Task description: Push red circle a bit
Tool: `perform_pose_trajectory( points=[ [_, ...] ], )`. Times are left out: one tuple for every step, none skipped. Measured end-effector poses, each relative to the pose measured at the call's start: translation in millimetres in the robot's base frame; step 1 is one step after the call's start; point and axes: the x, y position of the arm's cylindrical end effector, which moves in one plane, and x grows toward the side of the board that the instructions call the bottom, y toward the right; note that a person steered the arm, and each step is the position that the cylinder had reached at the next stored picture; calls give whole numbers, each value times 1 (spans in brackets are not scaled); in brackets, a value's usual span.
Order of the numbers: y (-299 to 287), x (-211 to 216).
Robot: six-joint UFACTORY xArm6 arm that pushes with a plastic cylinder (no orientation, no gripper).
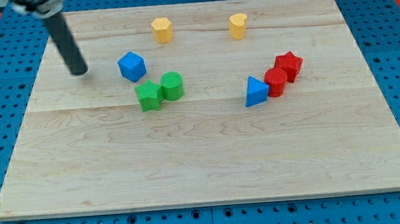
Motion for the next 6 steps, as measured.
perform_pose_trajectory(
  points=[
    [22,-5],
    [98,9],
    [112,32],
    [151,-23],
    [220,-21],
    [297,8]
  ],
)
